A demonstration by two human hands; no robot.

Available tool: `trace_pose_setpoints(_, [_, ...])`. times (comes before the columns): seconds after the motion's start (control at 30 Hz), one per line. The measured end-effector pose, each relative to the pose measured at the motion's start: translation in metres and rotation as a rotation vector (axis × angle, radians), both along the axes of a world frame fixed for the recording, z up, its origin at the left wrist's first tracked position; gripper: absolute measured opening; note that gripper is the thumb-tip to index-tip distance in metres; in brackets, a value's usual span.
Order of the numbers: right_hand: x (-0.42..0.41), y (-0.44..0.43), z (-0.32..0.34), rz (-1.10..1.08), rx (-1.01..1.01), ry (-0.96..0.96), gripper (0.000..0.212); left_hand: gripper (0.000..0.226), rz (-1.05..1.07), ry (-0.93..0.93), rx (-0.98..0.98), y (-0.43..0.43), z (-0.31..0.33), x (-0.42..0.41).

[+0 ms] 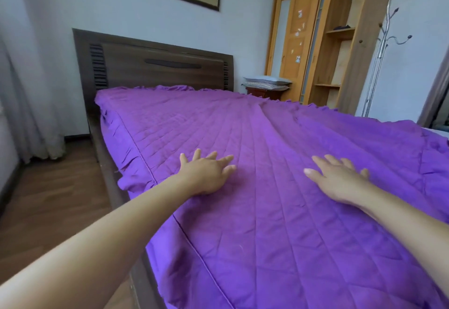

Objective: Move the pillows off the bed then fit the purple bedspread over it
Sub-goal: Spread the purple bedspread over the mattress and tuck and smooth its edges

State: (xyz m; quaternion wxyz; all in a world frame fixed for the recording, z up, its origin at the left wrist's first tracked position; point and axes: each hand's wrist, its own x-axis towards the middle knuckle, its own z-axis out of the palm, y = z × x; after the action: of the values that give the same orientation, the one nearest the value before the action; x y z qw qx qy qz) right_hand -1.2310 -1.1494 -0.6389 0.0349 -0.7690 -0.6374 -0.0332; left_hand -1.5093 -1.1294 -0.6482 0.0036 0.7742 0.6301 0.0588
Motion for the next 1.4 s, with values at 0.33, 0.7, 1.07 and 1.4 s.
trace_pose_setpoints(0.33, [-0.076,0.006,-0.047,0.415,-0.063,-0.082,0.097,0.069,-0.036,0.071,-0.002,0.004,-0.033,0.01])
trace_pose_setpoints(0.7, [-0.087,-0.016,-0.032,0.22,-0.136,0.12,0.061,0.062,-0.01,0.072,-0.168,-0.006,-0.013,0.012])
trace_pose_setpoints(1.07, [-0.079,-0.043,-0.043,0.195,-0.148,0.16,0.059,0.072,-0.005,0.001,-0.171,-0.029,-0.019,0.001])
trace_pose_setpoints(1.4, [-0.084,-0.044,-0.037,0.165,-0.081,0.116,0.051,0.058,0.029,0.043,-0.286,-0.03,-0.02,0.005])
